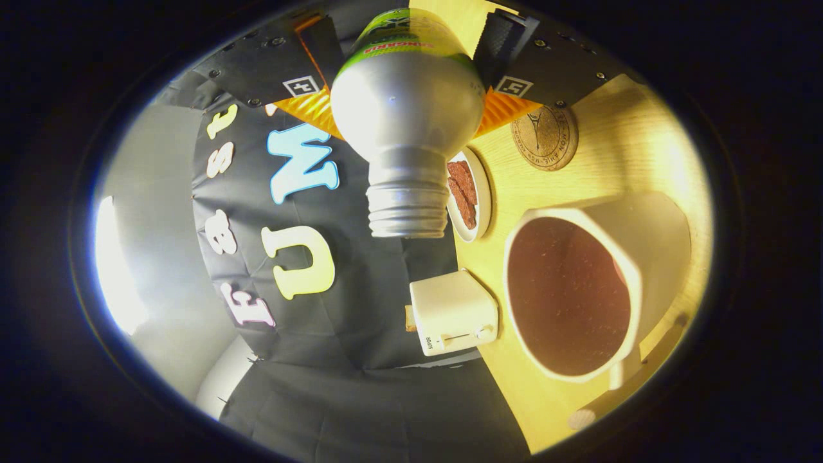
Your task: Take the bottle from table, then pour the juice into the cup, finally place the bottle on the coaster
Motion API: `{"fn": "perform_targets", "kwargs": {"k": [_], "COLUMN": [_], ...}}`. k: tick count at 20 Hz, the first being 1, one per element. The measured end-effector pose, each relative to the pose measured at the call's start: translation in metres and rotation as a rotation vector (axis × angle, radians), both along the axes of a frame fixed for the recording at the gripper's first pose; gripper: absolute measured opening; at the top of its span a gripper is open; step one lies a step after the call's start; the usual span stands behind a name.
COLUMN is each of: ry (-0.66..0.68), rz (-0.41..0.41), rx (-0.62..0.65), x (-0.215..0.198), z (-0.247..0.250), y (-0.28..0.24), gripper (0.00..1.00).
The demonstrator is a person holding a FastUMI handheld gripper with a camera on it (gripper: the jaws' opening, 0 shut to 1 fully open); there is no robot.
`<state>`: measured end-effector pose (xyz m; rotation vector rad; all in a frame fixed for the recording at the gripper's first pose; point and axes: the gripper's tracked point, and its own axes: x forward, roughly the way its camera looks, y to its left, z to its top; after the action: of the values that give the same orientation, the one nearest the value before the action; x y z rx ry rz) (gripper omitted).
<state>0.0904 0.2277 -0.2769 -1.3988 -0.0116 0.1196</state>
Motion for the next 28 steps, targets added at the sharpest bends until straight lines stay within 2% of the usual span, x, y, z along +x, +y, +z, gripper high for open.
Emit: {"fn": "perform_targets", "kwargs": {"k": [28], "ry": [-0.117], "rz": [0.09], "rx": [-0.304], "x": [-0.004], "z": [0.022], "y": [0.011], "gripper": [0.83]}}
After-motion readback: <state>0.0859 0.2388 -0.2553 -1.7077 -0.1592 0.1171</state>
